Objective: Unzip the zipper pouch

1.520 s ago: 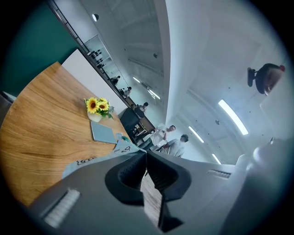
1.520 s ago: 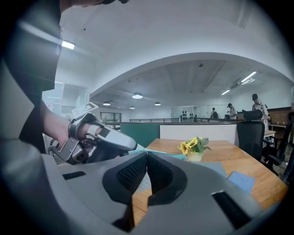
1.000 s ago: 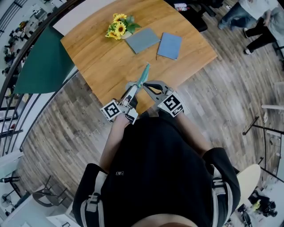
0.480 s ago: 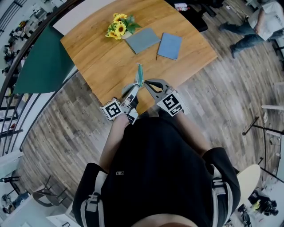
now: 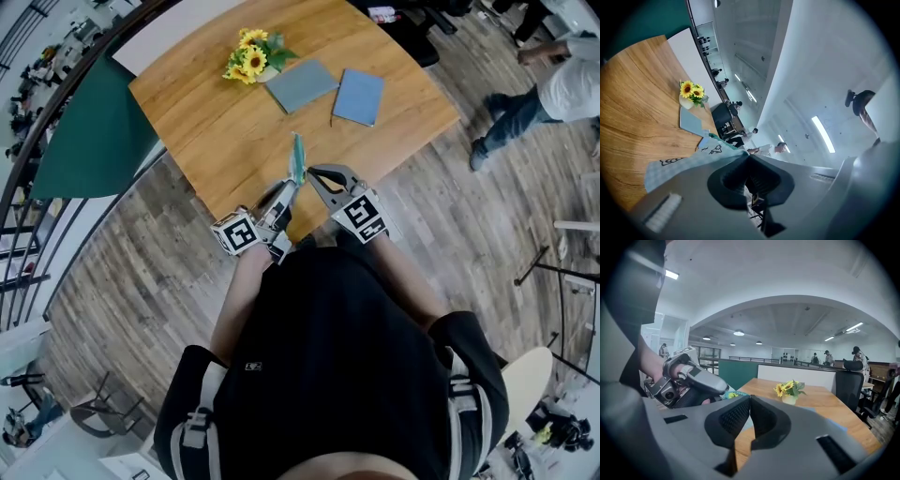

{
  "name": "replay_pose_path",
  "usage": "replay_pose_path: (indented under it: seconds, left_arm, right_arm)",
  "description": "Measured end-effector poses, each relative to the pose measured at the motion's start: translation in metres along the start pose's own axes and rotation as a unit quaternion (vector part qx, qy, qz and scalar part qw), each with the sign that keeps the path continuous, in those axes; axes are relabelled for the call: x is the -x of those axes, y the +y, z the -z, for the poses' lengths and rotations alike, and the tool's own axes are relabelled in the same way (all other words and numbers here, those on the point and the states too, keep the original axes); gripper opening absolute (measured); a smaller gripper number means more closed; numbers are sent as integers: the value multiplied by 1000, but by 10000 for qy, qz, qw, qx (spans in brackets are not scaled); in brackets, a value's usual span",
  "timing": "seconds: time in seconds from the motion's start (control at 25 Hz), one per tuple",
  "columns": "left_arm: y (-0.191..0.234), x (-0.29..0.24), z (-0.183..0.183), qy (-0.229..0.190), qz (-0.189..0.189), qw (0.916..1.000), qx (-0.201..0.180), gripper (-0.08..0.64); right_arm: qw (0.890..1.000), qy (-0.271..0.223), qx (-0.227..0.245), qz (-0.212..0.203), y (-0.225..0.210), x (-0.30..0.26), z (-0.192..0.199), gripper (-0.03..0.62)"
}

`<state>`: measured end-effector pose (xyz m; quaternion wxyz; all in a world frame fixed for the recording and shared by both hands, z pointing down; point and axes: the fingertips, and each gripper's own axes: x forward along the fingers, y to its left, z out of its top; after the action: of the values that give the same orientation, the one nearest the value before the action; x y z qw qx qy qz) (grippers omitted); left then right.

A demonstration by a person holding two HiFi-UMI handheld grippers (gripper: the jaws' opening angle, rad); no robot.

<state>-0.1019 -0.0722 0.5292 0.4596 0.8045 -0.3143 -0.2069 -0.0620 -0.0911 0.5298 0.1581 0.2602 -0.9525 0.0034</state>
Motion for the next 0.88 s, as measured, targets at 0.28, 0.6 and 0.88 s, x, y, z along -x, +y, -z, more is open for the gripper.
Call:
replay_pose_path:
  seconds: [0.28, 0.6, 0.88]
  left_arm:
    - [-3, 1, 1, 85, 0, 9999, -95, -2]
    - [-4, 2, 0, 140, 3, 9998, -141, -2]
    - [-5, 3, 1, 228, 3, 9996, -180, -2]
  right_arm:
    - [9999, 57, -23, 85, -4, -1, 2, 6]
    - [9998, 138, -67, 151, -9, -5, 6, 6]
    - [9996, 191, -77, 190, -14, -8, 8, 6]
